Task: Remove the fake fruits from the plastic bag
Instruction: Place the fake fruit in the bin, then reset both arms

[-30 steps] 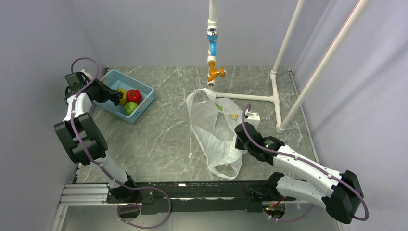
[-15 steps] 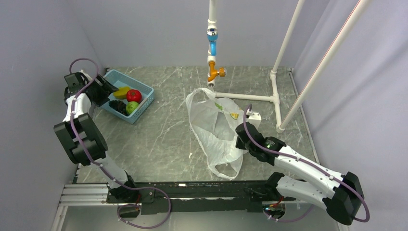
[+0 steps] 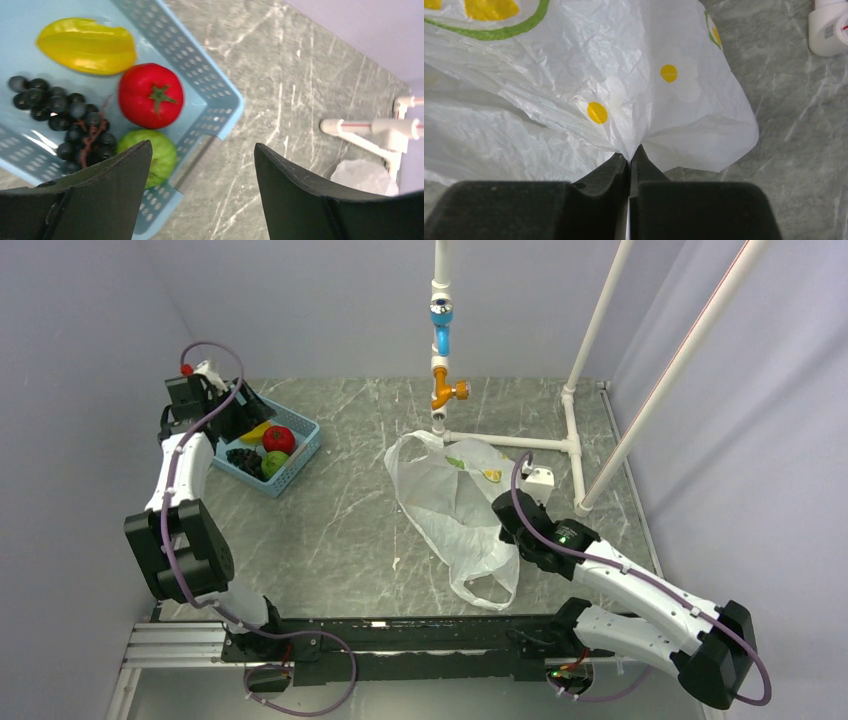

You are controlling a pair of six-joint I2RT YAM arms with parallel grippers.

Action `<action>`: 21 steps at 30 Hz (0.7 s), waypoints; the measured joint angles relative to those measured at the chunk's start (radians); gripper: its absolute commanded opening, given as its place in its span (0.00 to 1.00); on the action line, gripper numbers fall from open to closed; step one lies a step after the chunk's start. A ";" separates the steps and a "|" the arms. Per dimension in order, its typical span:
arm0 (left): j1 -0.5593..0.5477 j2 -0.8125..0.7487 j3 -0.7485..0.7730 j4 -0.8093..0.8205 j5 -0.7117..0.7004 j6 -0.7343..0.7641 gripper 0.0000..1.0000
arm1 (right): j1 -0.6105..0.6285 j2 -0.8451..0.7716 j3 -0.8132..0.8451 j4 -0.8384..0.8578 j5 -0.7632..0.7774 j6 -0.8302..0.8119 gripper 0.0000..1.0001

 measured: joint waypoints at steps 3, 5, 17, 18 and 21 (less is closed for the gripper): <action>-0.056 -0.054 -0.020 0.003 -0.003 0.021 0.81 | -0.002 -0.005 0.015 -0.016 0.019 -0.008 0.26; -0.097 -0.105 -0.047 0.010 -0.002 0.033 0.82 | -0.002 -0.014 0.023 -0.021 0.017 -0.029 0.39; -0.420 -0.479 -0.241 0.067 -0.168 0.172 0.91 | -0.003 -0.200 0.111 -0.029 -0.048 -0.209 0.84; -0.456 -0.510 -0.253 0.067 -0.194 0.182 0.94 | -0.003 -0.216 0.127 -0.033 -0.048 -0.222 0.85; -0.553 -0.624 -0.287 0.063 -0.233 0.186 0.98 | -0.003 -0.260 0.178 -0.043 -0.041 -0.258 0.96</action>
